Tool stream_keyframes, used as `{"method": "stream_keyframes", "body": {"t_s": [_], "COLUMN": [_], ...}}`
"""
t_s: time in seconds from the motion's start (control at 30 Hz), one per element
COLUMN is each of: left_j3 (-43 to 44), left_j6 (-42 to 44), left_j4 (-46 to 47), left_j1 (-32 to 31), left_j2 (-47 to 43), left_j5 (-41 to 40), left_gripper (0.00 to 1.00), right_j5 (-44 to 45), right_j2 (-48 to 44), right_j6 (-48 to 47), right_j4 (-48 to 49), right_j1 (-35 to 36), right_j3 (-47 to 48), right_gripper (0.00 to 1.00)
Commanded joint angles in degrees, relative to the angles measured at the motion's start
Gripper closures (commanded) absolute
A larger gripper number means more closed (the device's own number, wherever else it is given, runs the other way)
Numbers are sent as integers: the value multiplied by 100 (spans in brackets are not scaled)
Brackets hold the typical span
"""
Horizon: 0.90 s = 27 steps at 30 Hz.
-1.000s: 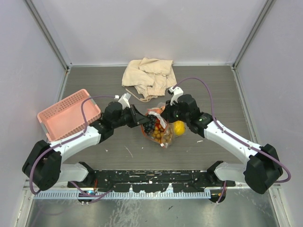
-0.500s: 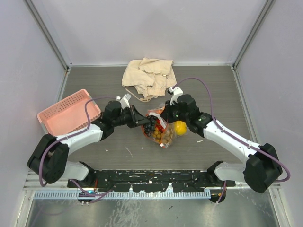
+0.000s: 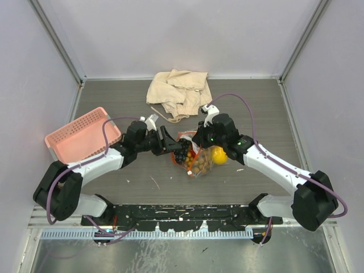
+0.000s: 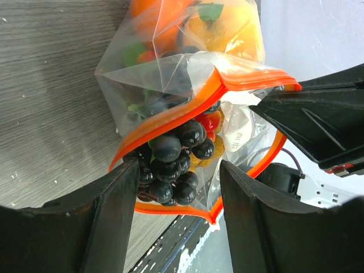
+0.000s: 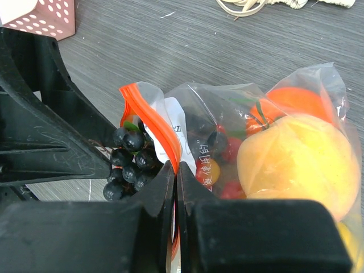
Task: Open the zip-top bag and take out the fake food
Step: Pick up the fake fruit from the zipper food storage bag.
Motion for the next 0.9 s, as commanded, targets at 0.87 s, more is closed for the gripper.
{"method": "stream_keyframes", "body": {"t_s": [0.87], "left_j3": [1028], "left_j6": [998], "left_j4": [-1673], "left_j1": [-1255], "left_j2": [218], "left_j5": [-2092], "left_gripper": [42], "right_j5": [-244], "right_j2": [70], "right_j6": [181], "right_j4": [477], "right_j1": [81], "right_j3": [51], "right_gripper": [91]}}
